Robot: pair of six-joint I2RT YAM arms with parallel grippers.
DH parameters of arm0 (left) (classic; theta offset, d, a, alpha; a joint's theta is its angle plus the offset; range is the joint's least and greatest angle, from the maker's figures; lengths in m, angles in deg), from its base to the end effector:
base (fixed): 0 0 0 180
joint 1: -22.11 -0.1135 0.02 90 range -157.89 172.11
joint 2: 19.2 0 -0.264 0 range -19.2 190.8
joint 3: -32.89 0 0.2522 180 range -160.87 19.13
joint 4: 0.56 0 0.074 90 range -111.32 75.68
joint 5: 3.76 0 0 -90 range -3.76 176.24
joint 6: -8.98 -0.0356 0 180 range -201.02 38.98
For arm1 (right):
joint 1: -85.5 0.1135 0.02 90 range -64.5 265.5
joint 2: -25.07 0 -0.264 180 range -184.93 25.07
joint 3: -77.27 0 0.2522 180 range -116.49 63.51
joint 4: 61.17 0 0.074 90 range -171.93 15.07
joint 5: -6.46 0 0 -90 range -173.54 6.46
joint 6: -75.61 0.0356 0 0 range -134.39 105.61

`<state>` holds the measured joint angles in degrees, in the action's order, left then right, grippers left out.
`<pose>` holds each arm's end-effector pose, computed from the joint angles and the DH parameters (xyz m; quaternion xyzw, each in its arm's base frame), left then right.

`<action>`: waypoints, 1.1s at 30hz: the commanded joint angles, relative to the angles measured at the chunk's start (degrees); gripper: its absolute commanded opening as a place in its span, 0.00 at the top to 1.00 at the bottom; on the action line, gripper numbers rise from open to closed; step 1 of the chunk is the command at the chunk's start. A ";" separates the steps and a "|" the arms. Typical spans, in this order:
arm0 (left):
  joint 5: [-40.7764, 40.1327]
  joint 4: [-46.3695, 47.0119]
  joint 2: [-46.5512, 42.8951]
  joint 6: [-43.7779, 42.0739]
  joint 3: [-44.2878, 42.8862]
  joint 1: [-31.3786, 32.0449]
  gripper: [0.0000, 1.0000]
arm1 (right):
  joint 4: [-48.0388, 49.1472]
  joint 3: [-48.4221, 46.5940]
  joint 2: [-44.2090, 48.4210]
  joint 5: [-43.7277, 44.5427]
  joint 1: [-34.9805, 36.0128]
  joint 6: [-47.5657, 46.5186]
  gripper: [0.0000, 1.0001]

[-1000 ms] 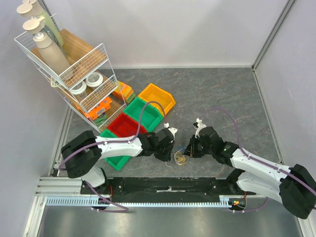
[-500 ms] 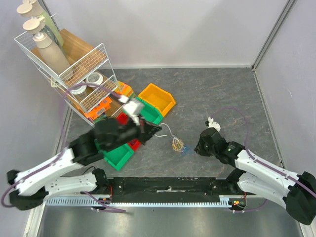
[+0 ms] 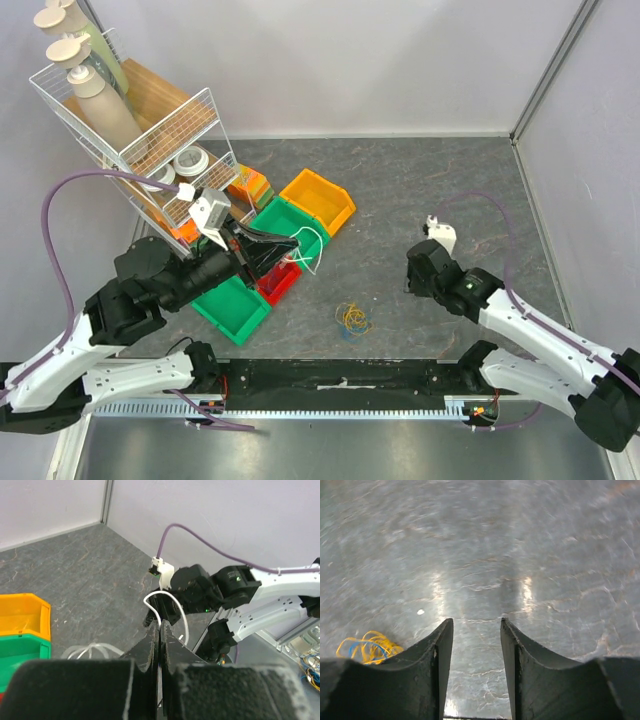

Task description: Untangle the cables

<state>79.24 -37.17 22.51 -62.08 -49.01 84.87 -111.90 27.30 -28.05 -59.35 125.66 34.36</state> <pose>0.0609 -0.1089 0.4587 0.2137 0.6506 -0.4442 0.5776 0.1440 0.1025 0.2248 0.1344 0.9222 0.0701 0.3559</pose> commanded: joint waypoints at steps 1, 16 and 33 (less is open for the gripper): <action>-0.47 -1.93 1.44 -0.92 -2.70 0.08 0.98 | 4.25 -6.85 -1.20 -9.56 3.77 -14.63 0.46; -0.91 -5.19 3.55 1.54 -5.51 0.17 0.98 | 38.72 -5.71 3.83 -39.74 15.82 -19.22 0.23; -1.35 -6.06 0.74 2.07 -6.66 0.08 0.98 | 44.88 0.26 2.84 -30.08 17.93 -11.14 0.26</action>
<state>78.54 -43.51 23.21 -61.34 -53.64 84.87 -71.60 25.62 -27.70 -92.81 143.41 20.57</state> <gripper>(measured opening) 0.029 0.749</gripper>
